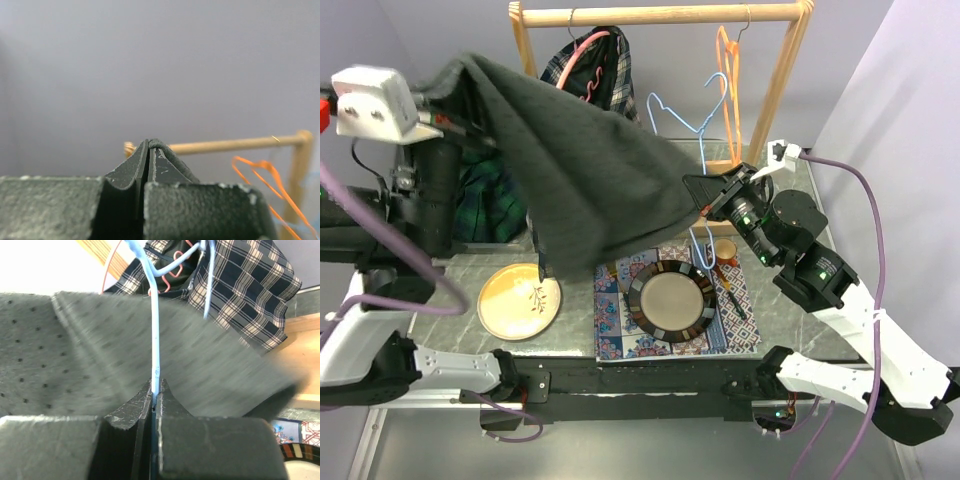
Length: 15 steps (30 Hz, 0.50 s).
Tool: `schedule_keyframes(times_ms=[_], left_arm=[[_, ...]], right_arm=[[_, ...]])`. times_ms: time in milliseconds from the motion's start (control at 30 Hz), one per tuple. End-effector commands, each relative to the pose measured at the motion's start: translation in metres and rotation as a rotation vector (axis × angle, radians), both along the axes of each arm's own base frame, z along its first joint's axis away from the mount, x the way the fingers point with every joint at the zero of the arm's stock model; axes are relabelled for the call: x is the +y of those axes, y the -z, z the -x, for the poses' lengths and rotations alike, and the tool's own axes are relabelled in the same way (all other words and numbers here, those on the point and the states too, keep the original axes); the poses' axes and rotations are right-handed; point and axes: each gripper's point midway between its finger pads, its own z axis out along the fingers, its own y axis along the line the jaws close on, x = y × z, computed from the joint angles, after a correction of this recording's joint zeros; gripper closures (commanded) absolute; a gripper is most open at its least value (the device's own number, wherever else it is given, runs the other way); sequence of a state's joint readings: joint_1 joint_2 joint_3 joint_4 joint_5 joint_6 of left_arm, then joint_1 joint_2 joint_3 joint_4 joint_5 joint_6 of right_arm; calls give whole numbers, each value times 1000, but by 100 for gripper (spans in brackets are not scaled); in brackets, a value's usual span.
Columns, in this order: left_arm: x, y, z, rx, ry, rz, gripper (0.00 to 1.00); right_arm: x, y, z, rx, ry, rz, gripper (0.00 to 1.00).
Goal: Remove the skirt from the hanger
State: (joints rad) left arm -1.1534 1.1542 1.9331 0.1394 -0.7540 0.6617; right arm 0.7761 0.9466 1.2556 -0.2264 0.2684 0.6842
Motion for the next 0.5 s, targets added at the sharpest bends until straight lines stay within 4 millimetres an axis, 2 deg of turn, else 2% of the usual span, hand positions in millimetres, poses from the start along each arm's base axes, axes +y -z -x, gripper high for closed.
schedule_keyframes(times_ms=[0,33,100,167,300,333,467], left_arm=[[57,-53,11,-87,-212,123,99],[86,-71,24,-117,-235,184,99],[86,-78,22,-143,-292,204,99],[89,-78,23,-165,-404,140,99],[90,-78,17,-197,-468,119,99],[87,-79,10,-206,-470,99,99],[93,-72,-12,-183,-581,56,99]], right_arm=[[-8,-29,4,-84,9,-25,100],[-6,-30,4,-86,5,-24,100],[-5,-32,5,-95,-8,-20,100],[-1,-36,6,-105,-28,-14,100],[-1,-42,8,-122,-36,14,100],[-3,-48,8,-131,-30,12,100],[-12,-50,5,-126,14,45,100]])
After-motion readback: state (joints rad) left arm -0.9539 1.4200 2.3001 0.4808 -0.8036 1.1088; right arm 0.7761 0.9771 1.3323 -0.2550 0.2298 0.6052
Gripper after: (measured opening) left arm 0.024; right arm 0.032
